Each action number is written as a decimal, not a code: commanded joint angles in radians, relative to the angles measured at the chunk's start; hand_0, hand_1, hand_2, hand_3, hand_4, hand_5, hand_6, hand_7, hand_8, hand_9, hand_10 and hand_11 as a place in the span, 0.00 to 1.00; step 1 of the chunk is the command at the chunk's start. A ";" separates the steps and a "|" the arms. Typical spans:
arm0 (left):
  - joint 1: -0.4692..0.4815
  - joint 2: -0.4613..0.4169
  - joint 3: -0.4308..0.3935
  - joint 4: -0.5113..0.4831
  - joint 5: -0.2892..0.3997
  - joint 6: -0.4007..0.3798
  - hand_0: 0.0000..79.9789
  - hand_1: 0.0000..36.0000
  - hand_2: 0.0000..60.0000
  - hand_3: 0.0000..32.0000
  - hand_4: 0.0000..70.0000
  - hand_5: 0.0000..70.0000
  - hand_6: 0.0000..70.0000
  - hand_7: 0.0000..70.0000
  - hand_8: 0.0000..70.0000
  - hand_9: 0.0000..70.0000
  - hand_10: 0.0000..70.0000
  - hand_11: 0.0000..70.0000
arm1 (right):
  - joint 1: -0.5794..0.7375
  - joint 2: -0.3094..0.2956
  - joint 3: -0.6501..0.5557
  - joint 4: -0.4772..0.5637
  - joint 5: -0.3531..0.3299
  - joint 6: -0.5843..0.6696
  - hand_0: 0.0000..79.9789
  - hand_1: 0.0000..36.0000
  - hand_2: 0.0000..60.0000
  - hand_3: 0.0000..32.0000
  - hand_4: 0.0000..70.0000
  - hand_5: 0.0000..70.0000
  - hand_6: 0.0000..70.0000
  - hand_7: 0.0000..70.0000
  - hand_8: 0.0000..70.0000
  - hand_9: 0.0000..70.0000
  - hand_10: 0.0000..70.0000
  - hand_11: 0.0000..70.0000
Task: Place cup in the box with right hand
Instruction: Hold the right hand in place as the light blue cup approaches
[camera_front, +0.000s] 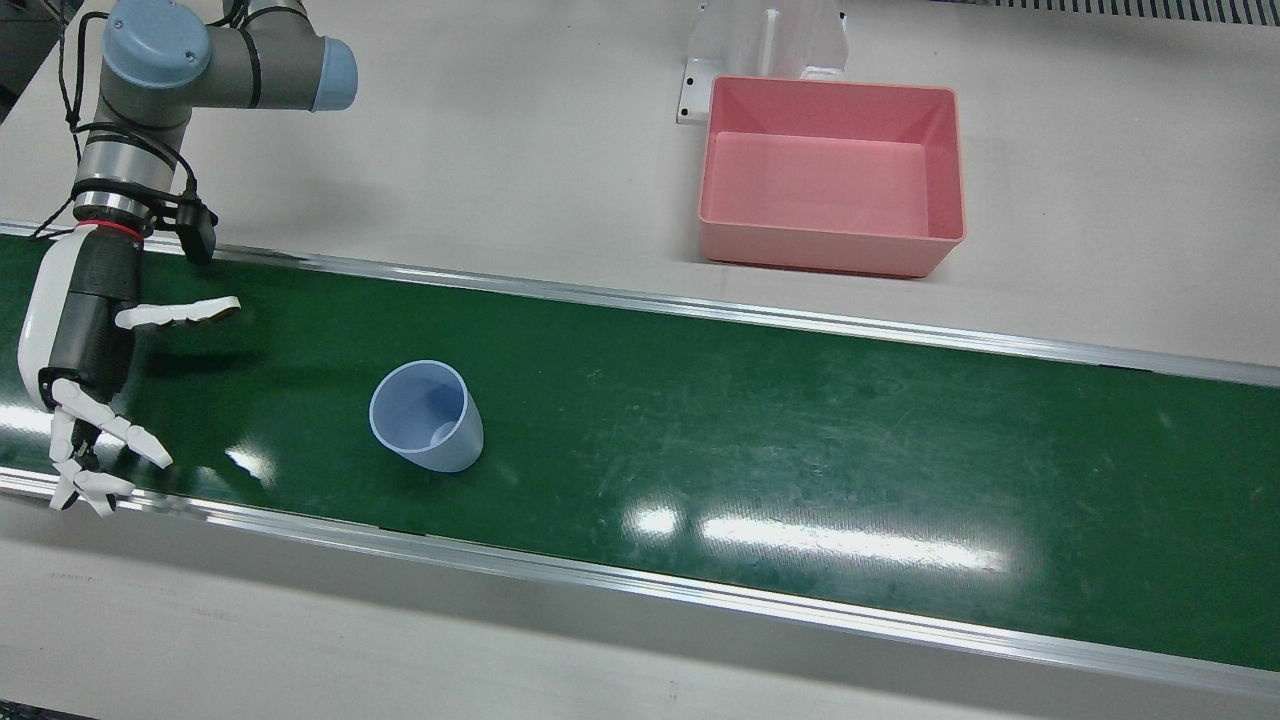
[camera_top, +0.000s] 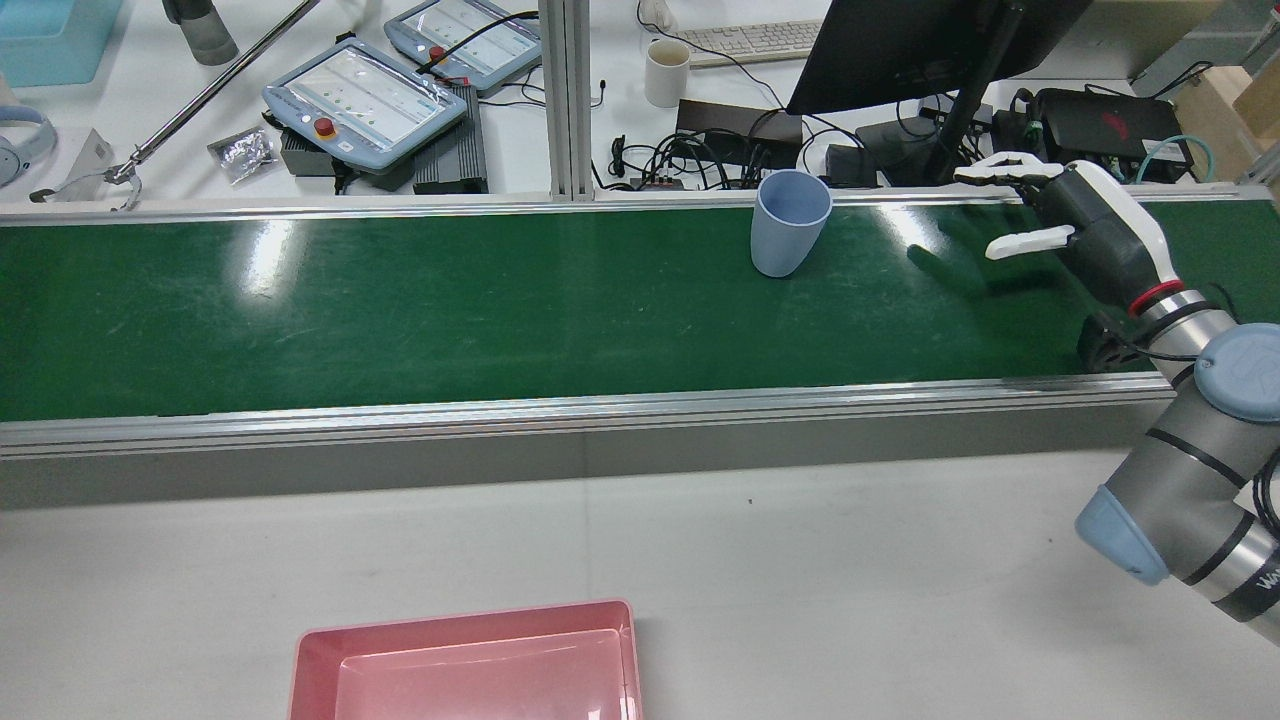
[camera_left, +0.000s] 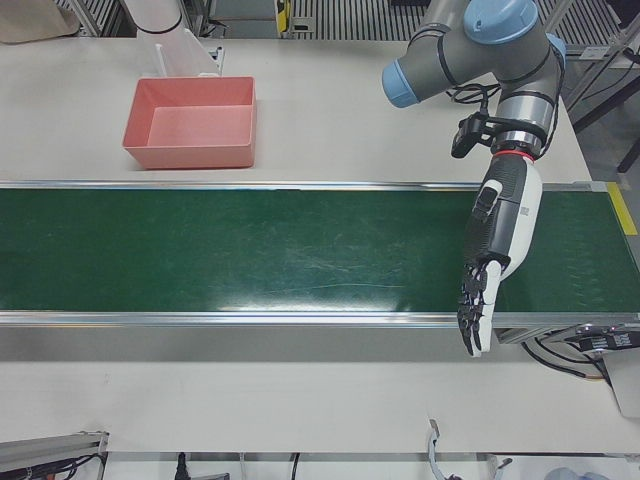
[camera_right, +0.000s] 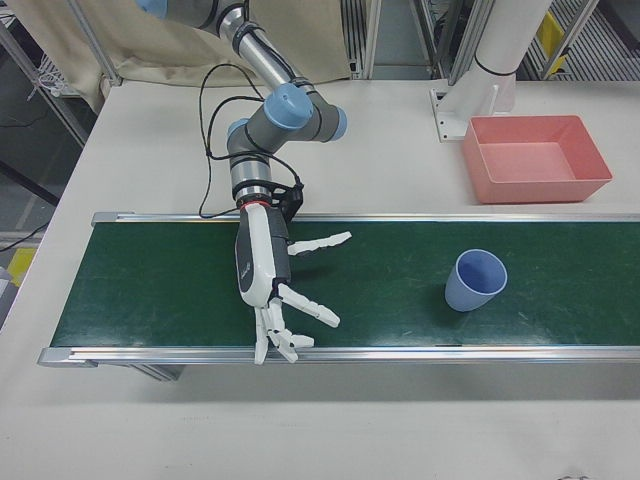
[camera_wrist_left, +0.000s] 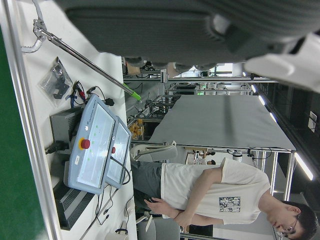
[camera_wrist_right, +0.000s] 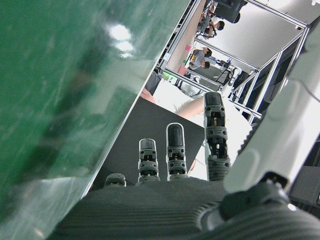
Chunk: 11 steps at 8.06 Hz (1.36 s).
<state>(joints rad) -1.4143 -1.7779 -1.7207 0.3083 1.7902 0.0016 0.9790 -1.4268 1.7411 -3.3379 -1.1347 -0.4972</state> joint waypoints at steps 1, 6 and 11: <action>0.000 0.000 0.000 0.000 0.000 0.000 0.00 0.00 0.00 0.00 0.00 0.00 0.00 0.00 0.00 0.00 0.00 0.00 | 0.000 0.003 0.000 0.000 0.001 -0.010 0.58 0.12 0.02 0.24 0.44 0.04 0.10 0.60 0.12 0.27 0.00 0.01; 0.002 0.000 0.000 0.000 0.000 0.000 0.00 0.00 0.00 0.00 0.00 0.00 0.00 0.00 0.00 0.00 0.00 0.00 | -0.005 0.003 -0.002 0.000 0.001 -0.027 0.58 0.12 0.03 0.24 0.45 0.04 0.10 0.60 0.12 0.27 0.00 0.01; 0.002 0.000 0.001 -0.002 0.000 0.000 0.00 0.00 0.00 0.00 0.00 0.00 0.00 0.00 0.00 0.00 0.00 0.00 | -0.019 0.003 -0.012 0.000 0.001 -0.057 0.58 0.11 0.02 0.18 0.50 0.04 0.11 0.62 0.13 0.28 0.01 0.02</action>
<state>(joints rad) -1.4143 -1.7779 -1.7196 0.3083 1.7901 0.0015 0.9652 -1.4235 1.7312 -3.3379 -1.1336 -0.5447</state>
